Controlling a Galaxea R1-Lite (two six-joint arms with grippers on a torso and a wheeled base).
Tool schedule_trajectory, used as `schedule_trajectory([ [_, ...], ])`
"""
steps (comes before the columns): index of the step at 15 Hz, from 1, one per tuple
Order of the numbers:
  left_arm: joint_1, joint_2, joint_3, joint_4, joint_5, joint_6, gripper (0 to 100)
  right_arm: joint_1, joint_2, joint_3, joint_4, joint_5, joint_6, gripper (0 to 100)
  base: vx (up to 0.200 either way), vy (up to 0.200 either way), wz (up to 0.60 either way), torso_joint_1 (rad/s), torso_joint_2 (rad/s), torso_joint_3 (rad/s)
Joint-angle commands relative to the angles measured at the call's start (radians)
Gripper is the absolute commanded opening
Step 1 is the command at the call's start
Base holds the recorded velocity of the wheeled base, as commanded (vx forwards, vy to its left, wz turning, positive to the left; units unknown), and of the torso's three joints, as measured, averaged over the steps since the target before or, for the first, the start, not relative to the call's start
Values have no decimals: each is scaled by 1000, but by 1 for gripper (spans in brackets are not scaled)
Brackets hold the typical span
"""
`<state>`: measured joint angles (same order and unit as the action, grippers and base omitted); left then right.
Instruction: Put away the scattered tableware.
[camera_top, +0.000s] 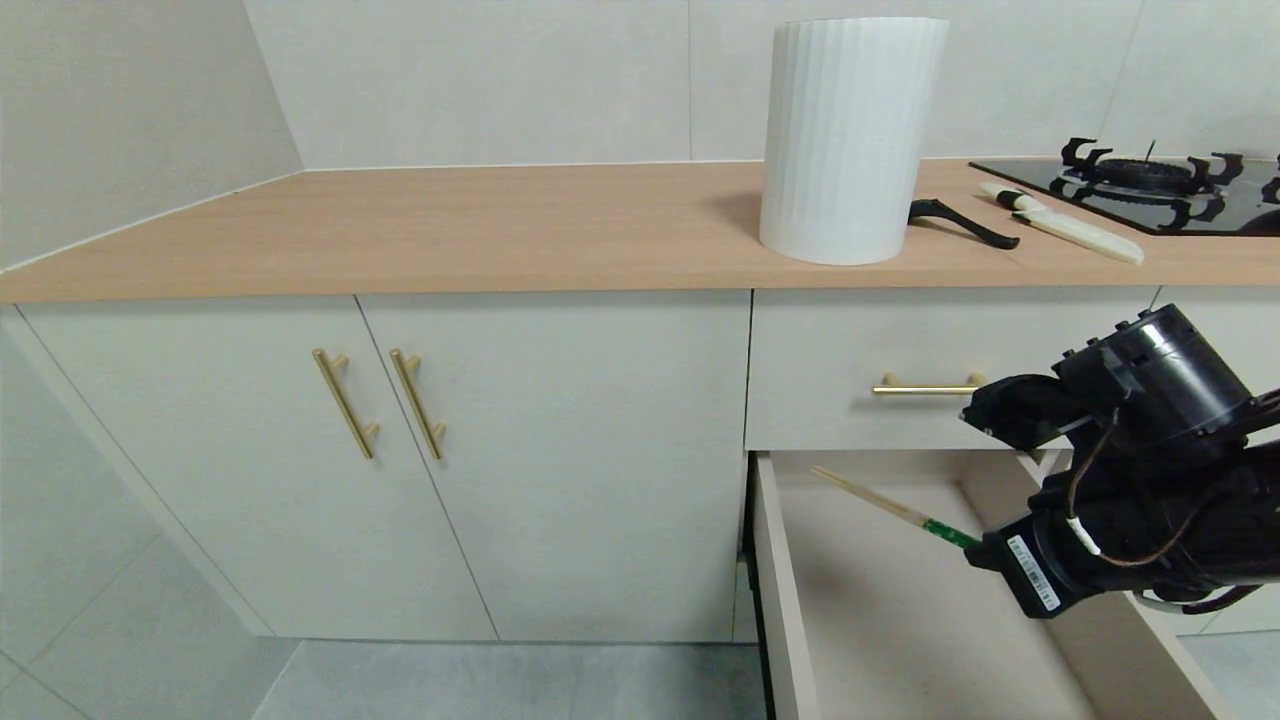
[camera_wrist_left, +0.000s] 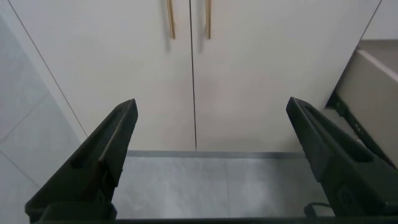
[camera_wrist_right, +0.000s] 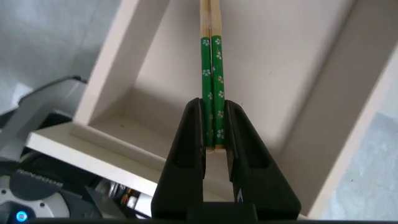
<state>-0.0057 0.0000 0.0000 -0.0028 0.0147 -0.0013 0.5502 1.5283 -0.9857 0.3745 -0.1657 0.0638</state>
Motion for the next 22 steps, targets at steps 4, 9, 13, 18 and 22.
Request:
schedule_trajectory([
  [4, 1, 0, 0, 0, 1, 0, 100, -3, 69, -7, -2, -15, 4, 0, 0, 0, 0, -5, 18, 10],
  [9, 0, 0, 0, 0, 1, 0, 100, -4, 191, -10, -66, -66, 11, 0, 0, 0, 0, 0, 0, 0],
  [13, 1, 0, 0, 0, 1, 0, 100, -4, 360, -91, -121, -58, 133, 0, 0, 0, 0, 0, 0, 0],
  [18, 0, 0, 0, 0, 1, 0, 100, -7, 558, -240, -123, -67, 330, 0, 0, 0, 0, 0, 0, 0],
  [22, 0, 0, 0, 0, 1, 0, 100, -7, 616, -283, -124, -70, 379, 0, 0, 0, 0, 0, 0, 0],
])
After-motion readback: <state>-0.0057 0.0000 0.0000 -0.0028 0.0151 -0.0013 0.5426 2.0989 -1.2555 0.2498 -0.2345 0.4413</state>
